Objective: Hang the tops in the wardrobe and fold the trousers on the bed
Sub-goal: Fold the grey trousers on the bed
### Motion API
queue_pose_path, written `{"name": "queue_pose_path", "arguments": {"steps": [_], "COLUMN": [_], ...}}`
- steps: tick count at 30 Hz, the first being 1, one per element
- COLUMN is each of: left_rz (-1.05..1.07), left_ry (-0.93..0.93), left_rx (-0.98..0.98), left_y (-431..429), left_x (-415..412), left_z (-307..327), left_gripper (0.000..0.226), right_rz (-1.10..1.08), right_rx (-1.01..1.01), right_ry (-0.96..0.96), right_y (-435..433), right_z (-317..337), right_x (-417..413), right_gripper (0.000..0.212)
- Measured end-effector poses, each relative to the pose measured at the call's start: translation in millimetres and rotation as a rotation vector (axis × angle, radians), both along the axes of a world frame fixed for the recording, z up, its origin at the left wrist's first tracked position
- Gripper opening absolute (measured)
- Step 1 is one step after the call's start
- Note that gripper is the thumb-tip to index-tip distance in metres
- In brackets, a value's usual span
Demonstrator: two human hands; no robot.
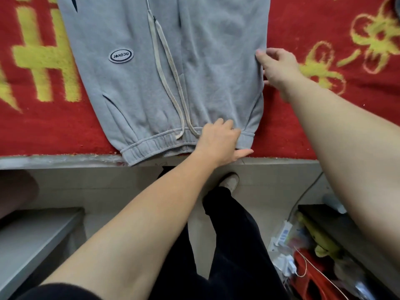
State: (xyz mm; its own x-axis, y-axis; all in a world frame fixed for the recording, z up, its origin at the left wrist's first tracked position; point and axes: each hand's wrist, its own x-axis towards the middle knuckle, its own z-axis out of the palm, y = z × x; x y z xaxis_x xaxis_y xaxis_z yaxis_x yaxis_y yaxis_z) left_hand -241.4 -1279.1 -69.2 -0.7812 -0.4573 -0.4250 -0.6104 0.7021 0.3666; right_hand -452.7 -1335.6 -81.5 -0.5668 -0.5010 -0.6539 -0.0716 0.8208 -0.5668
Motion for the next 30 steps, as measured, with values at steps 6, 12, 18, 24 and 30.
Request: {"name": "queue_pose_path", "arguments": {"steps": [6,12,18,24,30], "left_rz": [0.235,0.694,1.153,1.436,1.547], "left_ry": [-0.163,0.084,0.208,0.203,0.070], "left_rx": [0.078,0.400,0.487,0.453,0.674], "left_y": [4,-24,-61,-69,-45], "left_x": [-39,13,117,204,239], "left_z": [-11,13,39,30,-10], "left_gripper": [0.051,0.031,0.037,0.027,0.031], "right_rz": [0.003,-0.131,0.094,0.386,0.875], "right_rx": [-0.039,-0.035,-0.189,-0.321,-0.034], "right_ry": [-0.021,-0.128,-0.187,-0.212,-0.139], "right_y": [6,-17,-91,-157,-143], "right_z": [6,46,86,78,9], "right_x": [-5,8,103,233,283], "right_gripper": [0.015,0.007,0.014,0.028,0.060]}}
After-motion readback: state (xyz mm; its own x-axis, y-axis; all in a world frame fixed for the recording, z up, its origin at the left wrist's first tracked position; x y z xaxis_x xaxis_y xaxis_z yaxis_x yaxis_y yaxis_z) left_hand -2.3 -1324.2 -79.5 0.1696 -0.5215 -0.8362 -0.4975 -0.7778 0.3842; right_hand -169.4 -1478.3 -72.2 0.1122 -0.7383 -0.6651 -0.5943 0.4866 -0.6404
